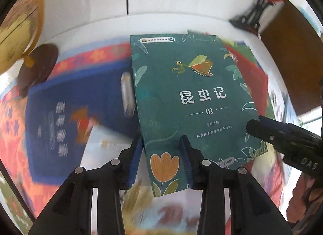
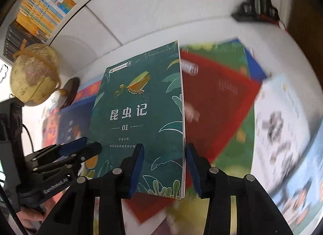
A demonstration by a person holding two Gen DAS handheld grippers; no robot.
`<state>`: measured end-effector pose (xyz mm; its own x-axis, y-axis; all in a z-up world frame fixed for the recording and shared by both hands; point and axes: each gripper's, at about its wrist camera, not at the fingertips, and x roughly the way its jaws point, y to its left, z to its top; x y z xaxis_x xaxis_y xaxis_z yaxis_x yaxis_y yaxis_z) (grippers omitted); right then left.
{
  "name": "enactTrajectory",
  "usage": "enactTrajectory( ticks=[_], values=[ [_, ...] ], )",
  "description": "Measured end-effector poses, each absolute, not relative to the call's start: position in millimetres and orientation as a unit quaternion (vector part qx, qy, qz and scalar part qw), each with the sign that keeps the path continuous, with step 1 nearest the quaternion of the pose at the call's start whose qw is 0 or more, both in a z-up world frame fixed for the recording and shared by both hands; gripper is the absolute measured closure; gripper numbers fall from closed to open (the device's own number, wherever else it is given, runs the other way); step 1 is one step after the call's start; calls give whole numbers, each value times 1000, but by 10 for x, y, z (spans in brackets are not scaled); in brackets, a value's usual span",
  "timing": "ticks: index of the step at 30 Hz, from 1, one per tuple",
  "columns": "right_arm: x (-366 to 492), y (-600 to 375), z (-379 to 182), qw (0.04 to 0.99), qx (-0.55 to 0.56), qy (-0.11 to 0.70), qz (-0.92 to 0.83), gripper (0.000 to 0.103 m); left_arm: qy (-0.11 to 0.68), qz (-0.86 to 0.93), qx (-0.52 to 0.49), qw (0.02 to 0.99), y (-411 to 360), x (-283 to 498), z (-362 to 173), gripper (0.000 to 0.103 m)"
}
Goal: Organize books
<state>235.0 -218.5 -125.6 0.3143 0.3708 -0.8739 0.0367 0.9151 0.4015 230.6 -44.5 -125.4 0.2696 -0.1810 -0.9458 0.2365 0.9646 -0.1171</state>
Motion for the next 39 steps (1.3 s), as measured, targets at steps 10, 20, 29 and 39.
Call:
enactTrajectory(
  ticks=[10, 20, 29, 39],
  values=[
    [697, -1785, -1518, 706, 189, 662, 165, 61, 669, -192, -15, 718, 35, 737, -1475, 70],
    [726, -2158, -1722, 669, 279, 633, 270, 57, 660, -239, -38, 711, 176, 702, -1522, 70],
    [692, -2413, -1967, 652, 315, 611, 322, 95, 629, -297, -144, 704, 524, 857, -1644, 87],
    [592, -2402, -1871, 670, 306, 611, 290, 94, 655, -282, -141, 686, 208, 953, -1683, 87]
  ],
)
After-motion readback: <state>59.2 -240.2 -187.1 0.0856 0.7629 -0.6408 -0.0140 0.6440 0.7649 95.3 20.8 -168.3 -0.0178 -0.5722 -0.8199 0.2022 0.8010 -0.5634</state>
